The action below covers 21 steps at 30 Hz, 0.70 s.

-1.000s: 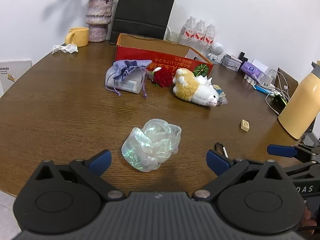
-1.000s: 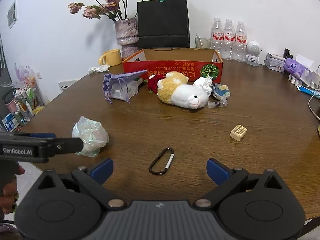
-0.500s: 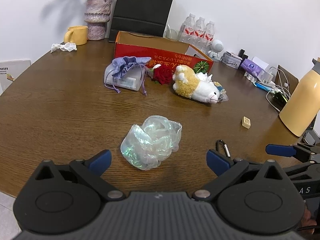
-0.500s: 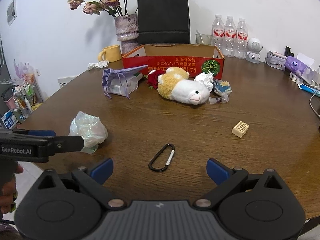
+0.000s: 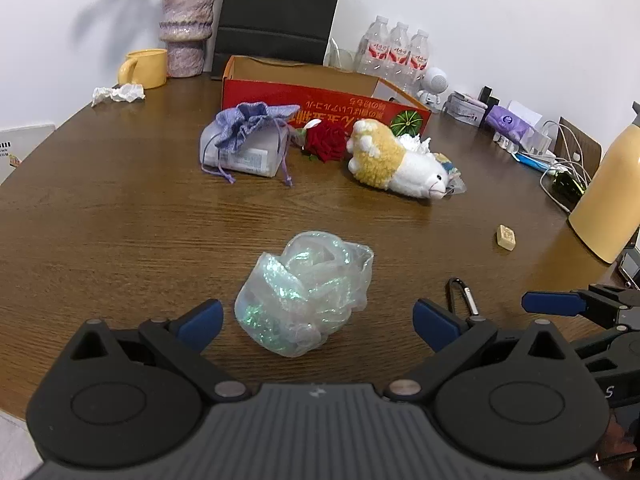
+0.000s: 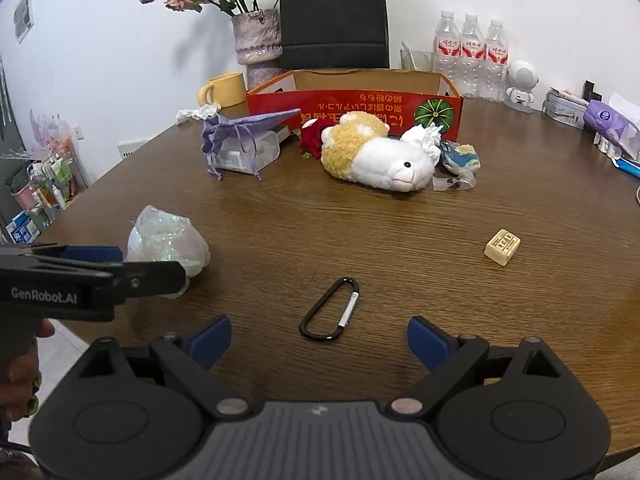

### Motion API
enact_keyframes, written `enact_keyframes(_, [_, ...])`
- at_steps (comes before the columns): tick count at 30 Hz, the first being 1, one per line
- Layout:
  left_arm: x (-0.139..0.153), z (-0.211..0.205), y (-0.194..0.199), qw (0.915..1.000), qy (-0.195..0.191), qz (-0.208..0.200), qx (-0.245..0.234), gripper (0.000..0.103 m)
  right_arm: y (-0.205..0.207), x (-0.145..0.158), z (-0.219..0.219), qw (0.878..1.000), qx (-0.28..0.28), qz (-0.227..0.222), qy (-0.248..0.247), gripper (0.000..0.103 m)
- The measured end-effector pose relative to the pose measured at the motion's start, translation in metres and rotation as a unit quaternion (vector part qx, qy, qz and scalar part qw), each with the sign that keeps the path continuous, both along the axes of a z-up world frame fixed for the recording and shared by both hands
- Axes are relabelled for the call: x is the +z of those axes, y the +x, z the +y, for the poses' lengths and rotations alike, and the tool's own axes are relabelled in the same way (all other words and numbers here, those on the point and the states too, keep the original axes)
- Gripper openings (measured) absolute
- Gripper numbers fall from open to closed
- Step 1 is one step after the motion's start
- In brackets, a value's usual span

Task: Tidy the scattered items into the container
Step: 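Move left gripper to the clear plastic bag while right gripper approaches the black carabiner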

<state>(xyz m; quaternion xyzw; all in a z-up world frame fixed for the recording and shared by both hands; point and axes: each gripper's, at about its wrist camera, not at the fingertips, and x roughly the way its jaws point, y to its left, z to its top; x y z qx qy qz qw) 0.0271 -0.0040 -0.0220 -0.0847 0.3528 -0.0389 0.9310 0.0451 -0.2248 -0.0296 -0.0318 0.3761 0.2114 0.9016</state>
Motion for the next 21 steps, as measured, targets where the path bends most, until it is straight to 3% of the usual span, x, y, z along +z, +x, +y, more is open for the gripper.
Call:
enact_keyframes(7, [-0.004, 0.005, 0.004, 1.0000, -0.002, 0.007, 0.005, 0.103, 0.006, -0.004, 0.003, 1.000, 0.003, 0.005, -0.002, 0.094])
enact_keyframes(13, [-0.009, 0.005, 0.009, 0.9999, -0.003, 0.015, 0.004, 0.103, 0.012, -0.009, 0.003, 1.000, 0.003, 0.011, 0.000, 0.085])
enact_keyframes(19, [-0.013, 0.004, 0.019, 0.9998, 0.006, 0.015, 0.013, 0.103, 0.018, -0.014, 0.008, 1.000, 0.010, 0.002, -0.005, 0.064])
enact_keyframes(21, [-0.014, 0.003, 0.023, 0.9998, 0.011, 0.010, 0.016, 0.102, 0.018, -0.014, 0.011, 1.000, 0.016, -0.006, -0.010, 0.041])
